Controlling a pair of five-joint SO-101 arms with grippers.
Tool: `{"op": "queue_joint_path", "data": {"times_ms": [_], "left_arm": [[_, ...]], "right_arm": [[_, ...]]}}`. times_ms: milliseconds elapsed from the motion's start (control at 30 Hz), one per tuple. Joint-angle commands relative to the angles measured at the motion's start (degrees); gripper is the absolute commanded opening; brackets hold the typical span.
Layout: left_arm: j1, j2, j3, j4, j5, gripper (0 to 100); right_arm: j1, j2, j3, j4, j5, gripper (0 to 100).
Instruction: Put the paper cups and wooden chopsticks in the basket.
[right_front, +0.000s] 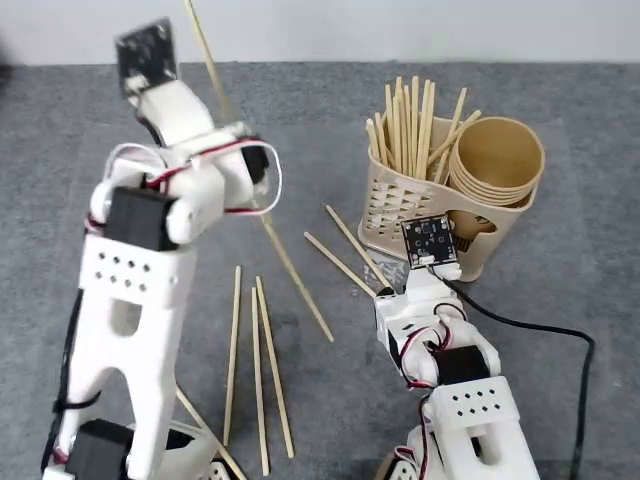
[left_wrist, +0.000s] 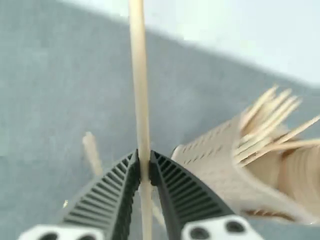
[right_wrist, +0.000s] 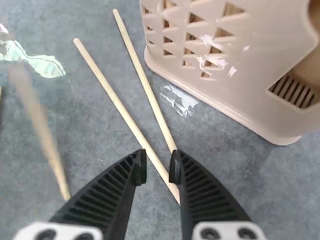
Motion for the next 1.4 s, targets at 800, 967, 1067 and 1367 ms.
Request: {"op": "queue_joint_path", "data": {"times_ms": [800,967,1067,1367], "left_arm": [[18.55,-4.75,15.78,-60.75,-11.25,1],[19.78,-5.71,28.62,-74.90,-15.47,1],[20.66,-5.54,35.21,-81.76,-17.49,1],[22.33,-5.27,49.19,-100.92,-22.95,1]], "right_arm": [[0.04,-1.27,1.41,0.22,-0.09,9.0],[0.04,-1.27,1.49,0.22,-0.09,9.0],[0.04,-1.27,1.49,0.22,-0.09,9.0],[0.04,-1.27,1.49,0.31,-0.09,9.0]]}}
